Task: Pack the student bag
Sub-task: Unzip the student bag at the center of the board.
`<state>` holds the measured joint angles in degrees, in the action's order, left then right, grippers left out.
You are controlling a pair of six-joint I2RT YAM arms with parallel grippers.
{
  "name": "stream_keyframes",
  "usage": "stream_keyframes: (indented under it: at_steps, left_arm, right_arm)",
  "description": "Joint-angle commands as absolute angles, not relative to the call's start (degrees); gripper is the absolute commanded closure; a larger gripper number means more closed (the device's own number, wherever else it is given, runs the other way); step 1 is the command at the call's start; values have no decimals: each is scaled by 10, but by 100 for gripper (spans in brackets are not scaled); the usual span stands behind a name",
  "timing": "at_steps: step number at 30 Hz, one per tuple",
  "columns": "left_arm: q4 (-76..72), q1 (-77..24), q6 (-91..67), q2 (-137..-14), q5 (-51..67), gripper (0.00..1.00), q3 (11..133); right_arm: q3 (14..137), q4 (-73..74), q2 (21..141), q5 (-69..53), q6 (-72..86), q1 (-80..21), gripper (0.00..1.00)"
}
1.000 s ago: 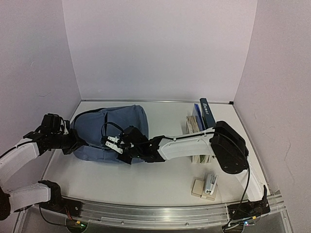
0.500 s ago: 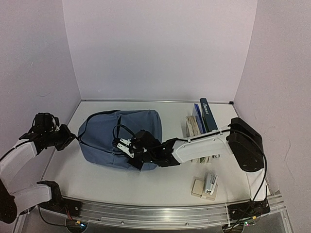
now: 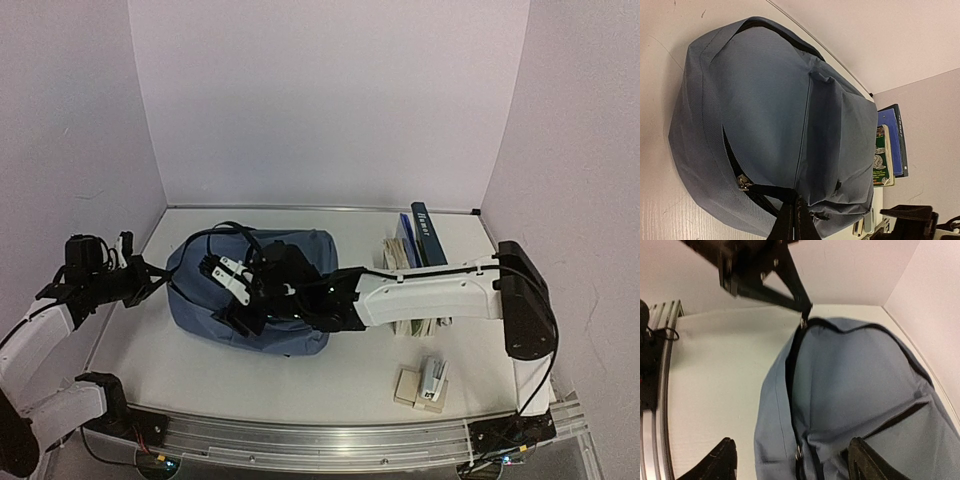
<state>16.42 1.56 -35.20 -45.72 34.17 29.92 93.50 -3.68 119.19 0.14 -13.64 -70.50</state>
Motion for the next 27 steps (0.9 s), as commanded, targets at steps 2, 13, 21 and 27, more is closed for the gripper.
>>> stream_keyframes:
  at_steps: [2, 13, 21, 27]
  left_arm:
    - [125, 18, -384, -438, 389, 100, 291]
    - [196, 17, -386, -411, 406, 100, 295]
    - [185, 16, -405, -425, 403, 100, 287]
    - [244, 16, -410, -442, 306, 100, 302]
  right_arm:
    - [1048, -58, 1275, -36, -127, -708, 22]
    - [1220, -56, 1428, -31, -129, -708, 23]
    - [1283, -55, 1482, -35, -98, -709, 53]
    - [1244, -74, 1440, -17, -120, -731, 100]
